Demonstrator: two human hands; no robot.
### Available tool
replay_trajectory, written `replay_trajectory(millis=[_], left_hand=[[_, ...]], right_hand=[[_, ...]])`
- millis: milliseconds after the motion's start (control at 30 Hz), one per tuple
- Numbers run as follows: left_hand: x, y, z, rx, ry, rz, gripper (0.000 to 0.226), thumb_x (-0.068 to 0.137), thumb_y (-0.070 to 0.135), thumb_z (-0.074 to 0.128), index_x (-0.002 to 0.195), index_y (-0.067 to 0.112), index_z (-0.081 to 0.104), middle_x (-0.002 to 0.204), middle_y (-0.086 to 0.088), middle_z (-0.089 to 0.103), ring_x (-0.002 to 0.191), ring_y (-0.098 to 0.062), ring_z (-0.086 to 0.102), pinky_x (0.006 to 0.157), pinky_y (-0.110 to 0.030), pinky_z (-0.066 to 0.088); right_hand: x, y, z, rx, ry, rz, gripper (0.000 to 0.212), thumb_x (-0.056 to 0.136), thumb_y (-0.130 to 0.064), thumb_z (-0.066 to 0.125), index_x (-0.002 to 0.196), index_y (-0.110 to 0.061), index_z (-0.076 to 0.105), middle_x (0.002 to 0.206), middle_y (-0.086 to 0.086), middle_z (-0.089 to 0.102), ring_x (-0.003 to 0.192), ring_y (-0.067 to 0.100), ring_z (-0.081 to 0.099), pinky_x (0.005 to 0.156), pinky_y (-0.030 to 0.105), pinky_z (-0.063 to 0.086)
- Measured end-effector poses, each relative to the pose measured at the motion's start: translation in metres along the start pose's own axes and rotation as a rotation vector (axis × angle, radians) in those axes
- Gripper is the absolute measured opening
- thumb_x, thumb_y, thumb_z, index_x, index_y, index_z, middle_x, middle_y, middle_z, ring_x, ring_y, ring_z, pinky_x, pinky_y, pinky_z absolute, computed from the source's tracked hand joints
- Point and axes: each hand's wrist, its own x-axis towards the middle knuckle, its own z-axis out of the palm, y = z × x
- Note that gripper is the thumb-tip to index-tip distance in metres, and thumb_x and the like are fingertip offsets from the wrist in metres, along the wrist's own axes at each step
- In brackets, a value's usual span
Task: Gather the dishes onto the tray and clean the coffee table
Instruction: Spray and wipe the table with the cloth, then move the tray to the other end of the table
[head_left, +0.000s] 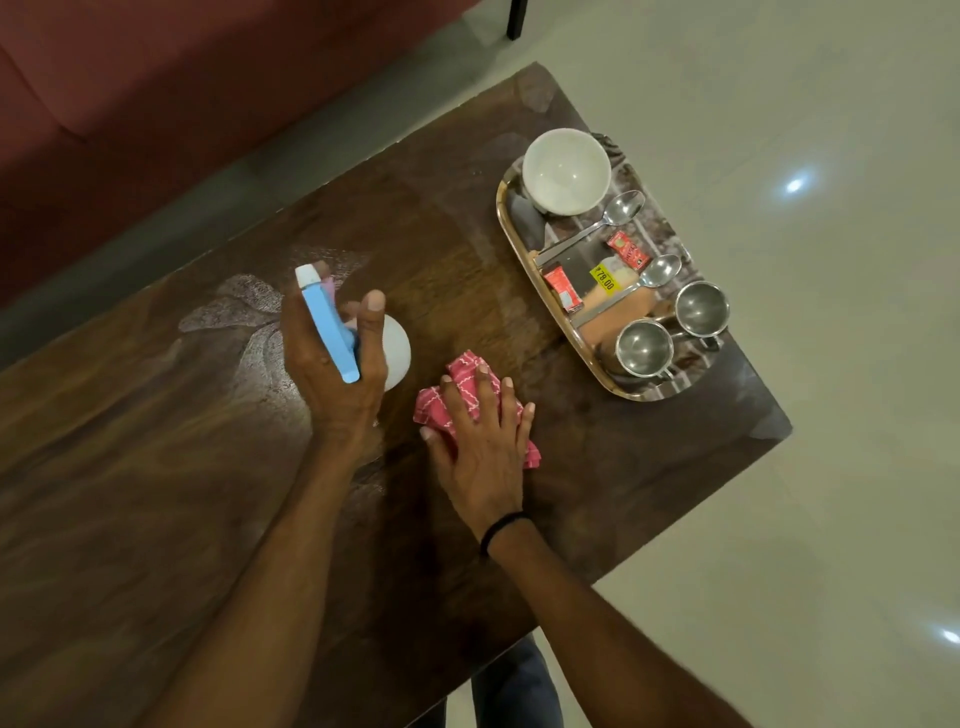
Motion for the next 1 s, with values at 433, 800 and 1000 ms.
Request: replay_trajectory(millis=[433,800,1000], left_hand=[[-0.093,0.078,-0.004,-0.031,-0.457,-0.745,0.035,0.093,0.025,0.066,0.125,0.022,0.051,0.103,0.011,0.061,0.088,0.003,0.061,0.077,-0.022,0.054],[0.086,0.061,0.185,0.237,-0.589,-0.540,0.030,0.099,0.013,0.045,0.126,0.017,0.059,0.130,-0.003,0.060,0.118,-0.019,0.057,0.098,-0.028,0.046],[0.121,0.050,0.224,0.264,-0.793,-0.499,0.028,0.102,0.009,0.047,0.118,0.014,0.069,0.116,-0.009,0.069,0.092,-0.018,0.063,0.080,-0.033,0.058]], right_hand=[[-0.024,0.073,-0.085,0.933,0.501,0.579,0.046,0.093,-0.051,0.063,0.135,-0.032,0.057,0.132,-0.009,0.059,0.123,0.001,0.054,0.101,0.029,0.049],[0.043,0.159,-0.112,1.370,0.741,1.087,0.053,0.092,-0.026,0.071,0.140,-0.026,0.048,0.100,0.000,0.064,0.098,0.013,0.065,0.097,0.040,0.055],[0.064,0.182,-0.114,1.397,0.643,1.038,0.029,0.089,-0.005,0.071,0.095,-0.032,0.063,0.088,-0.002,0.068,0.094,0.022,0.070,0.086,0.052,0.059]])
